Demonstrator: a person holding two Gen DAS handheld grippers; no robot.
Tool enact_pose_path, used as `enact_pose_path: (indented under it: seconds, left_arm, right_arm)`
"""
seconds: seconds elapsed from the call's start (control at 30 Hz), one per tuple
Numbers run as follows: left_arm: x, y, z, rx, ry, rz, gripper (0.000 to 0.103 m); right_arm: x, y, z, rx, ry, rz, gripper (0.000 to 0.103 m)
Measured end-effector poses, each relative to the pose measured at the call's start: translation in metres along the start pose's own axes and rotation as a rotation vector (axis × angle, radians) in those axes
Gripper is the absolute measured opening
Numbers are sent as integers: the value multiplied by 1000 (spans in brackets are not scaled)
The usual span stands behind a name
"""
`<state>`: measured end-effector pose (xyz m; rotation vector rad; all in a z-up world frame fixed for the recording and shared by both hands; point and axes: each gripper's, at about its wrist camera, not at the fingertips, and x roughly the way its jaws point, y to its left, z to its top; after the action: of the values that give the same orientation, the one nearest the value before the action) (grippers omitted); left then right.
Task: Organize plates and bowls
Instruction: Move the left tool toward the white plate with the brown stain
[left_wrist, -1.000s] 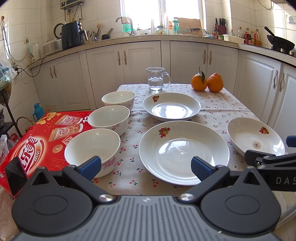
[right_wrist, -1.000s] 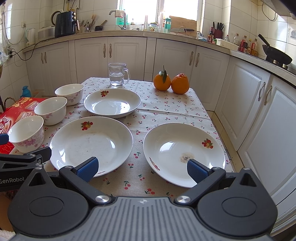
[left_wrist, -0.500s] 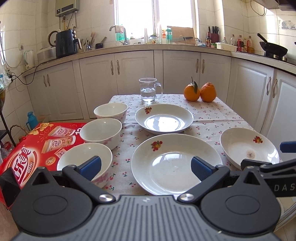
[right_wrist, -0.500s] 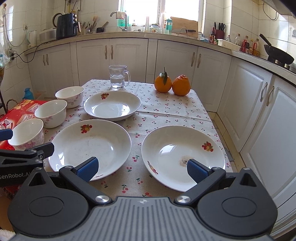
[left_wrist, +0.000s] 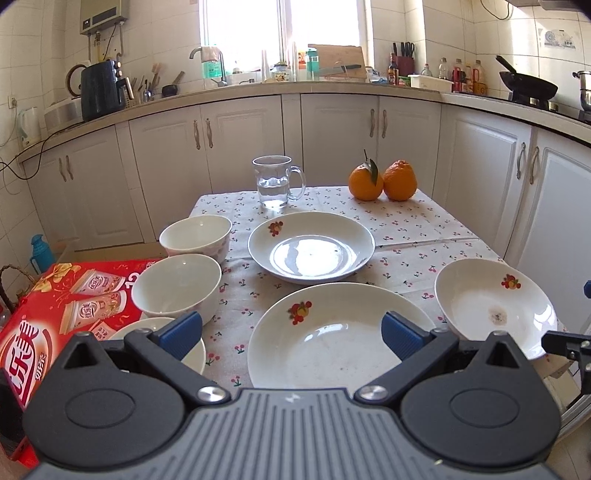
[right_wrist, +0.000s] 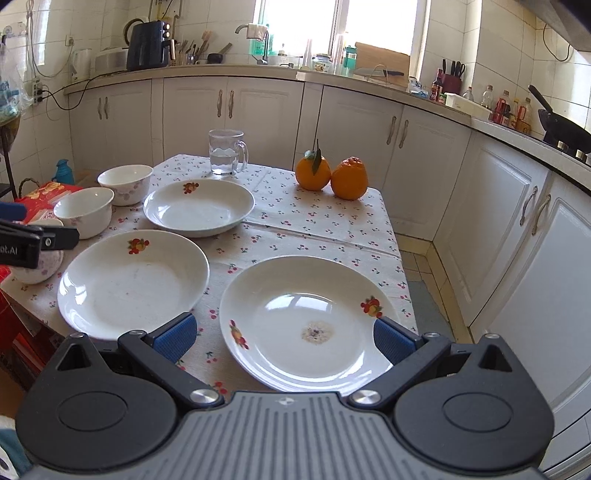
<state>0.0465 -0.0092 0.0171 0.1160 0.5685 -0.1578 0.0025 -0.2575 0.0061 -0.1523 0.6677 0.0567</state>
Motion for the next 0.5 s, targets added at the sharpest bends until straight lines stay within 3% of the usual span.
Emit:
enact_pose_path:
  seconds: [0.3, 0.5]
  left_arm:
    - [26, -16, 14, 61, 7, -117, 102]
    - [51, -37, 25, 132, 51, -147, 102]
  right_arm:
    - [24, -28, -32, 13, 103, 65, 103]
    - [51, -35, -44, 28, 158, 99, 103]
